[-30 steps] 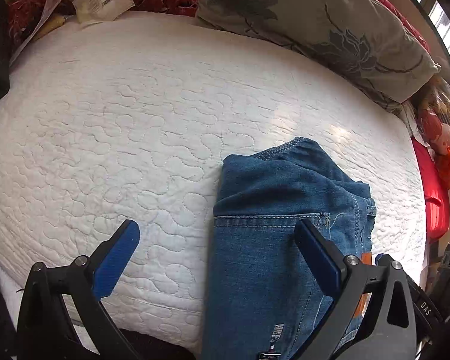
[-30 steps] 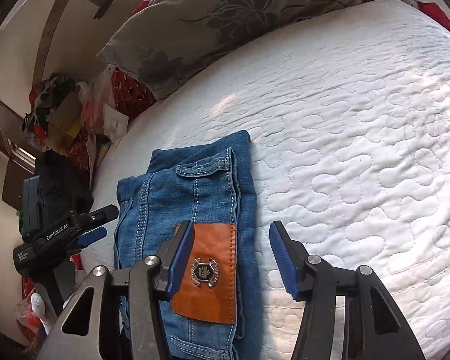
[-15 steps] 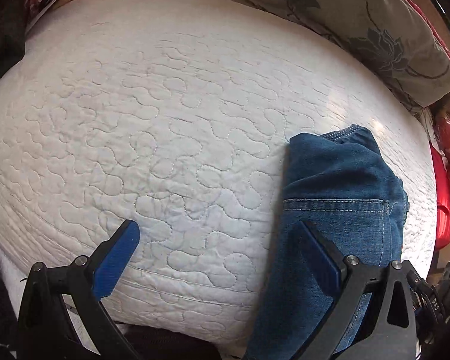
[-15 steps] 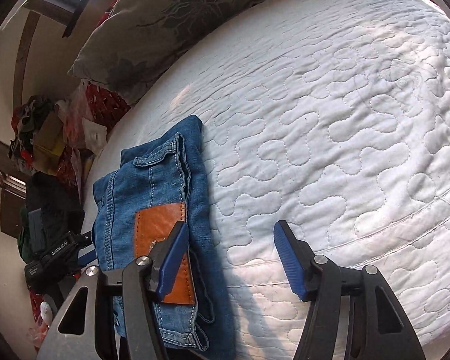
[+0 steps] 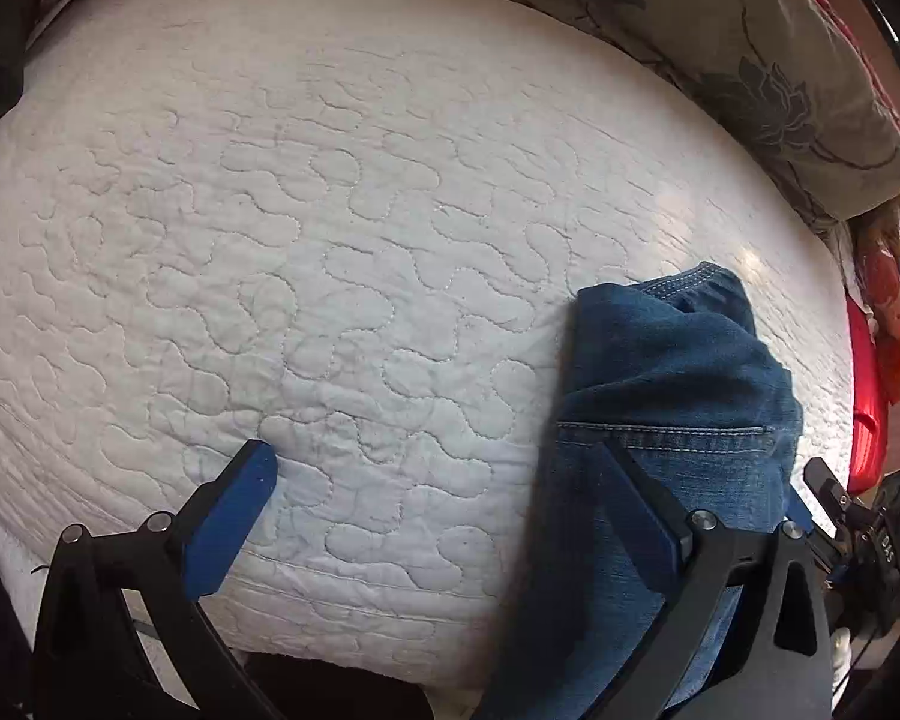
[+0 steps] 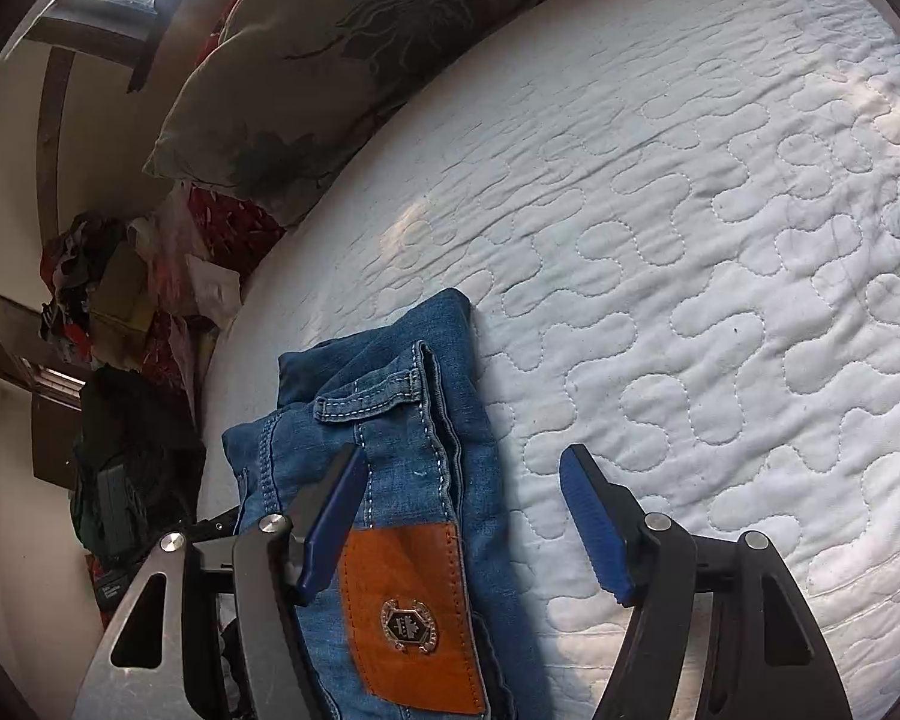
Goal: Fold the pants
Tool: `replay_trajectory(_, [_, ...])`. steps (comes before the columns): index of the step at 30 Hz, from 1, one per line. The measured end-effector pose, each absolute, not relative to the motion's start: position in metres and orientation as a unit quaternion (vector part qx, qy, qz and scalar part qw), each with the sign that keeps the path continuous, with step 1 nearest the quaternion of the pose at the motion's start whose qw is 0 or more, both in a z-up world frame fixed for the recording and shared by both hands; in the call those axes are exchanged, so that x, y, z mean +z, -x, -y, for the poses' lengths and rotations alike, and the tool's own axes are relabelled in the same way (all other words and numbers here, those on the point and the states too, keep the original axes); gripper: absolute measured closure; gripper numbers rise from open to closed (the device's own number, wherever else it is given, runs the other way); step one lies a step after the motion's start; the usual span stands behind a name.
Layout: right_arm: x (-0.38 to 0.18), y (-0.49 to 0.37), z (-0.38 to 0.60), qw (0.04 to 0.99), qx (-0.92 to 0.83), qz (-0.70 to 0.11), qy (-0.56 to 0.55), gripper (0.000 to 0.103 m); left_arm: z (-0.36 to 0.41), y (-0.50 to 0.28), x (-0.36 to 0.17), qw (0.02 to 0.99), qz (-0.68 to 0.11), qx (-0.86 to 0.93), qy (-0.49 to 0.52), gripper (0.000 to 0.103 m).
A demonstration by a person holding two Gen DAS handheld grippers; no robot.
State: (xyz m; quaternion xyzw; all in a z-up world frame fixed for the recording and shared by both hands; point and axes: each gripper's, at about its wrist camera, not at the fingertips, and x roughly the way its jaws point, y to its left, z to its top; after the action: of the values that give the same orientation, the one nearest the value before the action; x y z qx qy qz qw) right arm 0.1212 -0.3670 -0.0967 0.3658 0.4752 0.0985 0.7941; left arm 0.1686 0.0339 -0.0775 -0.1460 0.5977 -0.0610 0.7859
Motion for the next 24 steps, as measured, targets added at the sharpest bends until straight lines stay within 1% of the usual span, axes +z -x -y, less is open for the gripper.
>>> replay_trajectory(3, [-0.097,-0.131,0.359,0.796,0.114,-0.478,-0.352,0.033,-0.034,-0.165,-0.068,0.762,-0.592,-0.132,0.226,0.0])
replay_trajectory(5, [-0.099,-0.138,0.354,0.796,0.118,-0.484,-0.344,0.033,-0.025,-0.173,-0.073,0.743,-0.605,-0.145,0.247,0.0])
replay_trajectory(10, [-0.098,-0.149,0.339,0.801,0.134,-0.491,-0.315,0.034,0.013,-0.203,-0.087,0.739,-0.627,-0.126,0.211,0.0])
replay_trajectory(11, [-0.098,-0.151,0.336,0.807,0.135,-0.492,-0.299,0.038,0.022,-0.205,-0.086,0.748,-0.626,-0.111,0.189,0.0])
replay_trajectory(12, [-0.096,-0.152,0.334,0.815,0.129,-0.492,-0.276,0.053,0.032,-0.207,-0.084,0.756,-0.627,-0.095,0.162,0.004])
replay_trajectory(13, [-0.093,-0.154,0.331,0.821,0.125,-0.499,-0.248,0.062,0.037,-0.207,-0.081,0.766,-0.622,-0.092,0.134,0.011])
replay_trajectory(14, [-0.088,-0.154,0.327,0.83,0.13,-0.498,-0.214,0.067,0.049,-0.206,-0.075,0.782,-0.61,-0.094,0.087,0.016])
replay_trajectory(16, [-0.09,-0.157,0.318,0.84,0.132,-0.506,-0.143,0.067,0.072,-0.202,-0.075,0.805,-0.588,-0.081,-0.003,0.015])
replay_trajectory(17, [-0.092,-0.158,0.317,0.838,0.131,-0.51,-0.14,0.066,0.076,-0.2,-0.077,0.808,-0.583,-0.075,-0.018,0.015])
replay_trajectory(19, [-0.089,-0.159,0.319,0.833,0.129,-0.512,-0.164,0.061,0.069,-0.198,-0.071,0.811,-0.578,-0.084,0.006,0.015])
replay_trajectory(22, [-0.082,-0.143,0.334,0.82,0.138,-0.506,-0.23,0.058,0.037,-0.187,-0.058,0.796,-0.586,-0.12,0.093,0.016])
replay_trajectory(24, [-0.082,-0.119,0.345,0.801,0.15,-0.509,-0.277,0.048,0.016,-0.166,-0.045,0.794,-0.584,-0.132,0.11,0.016])
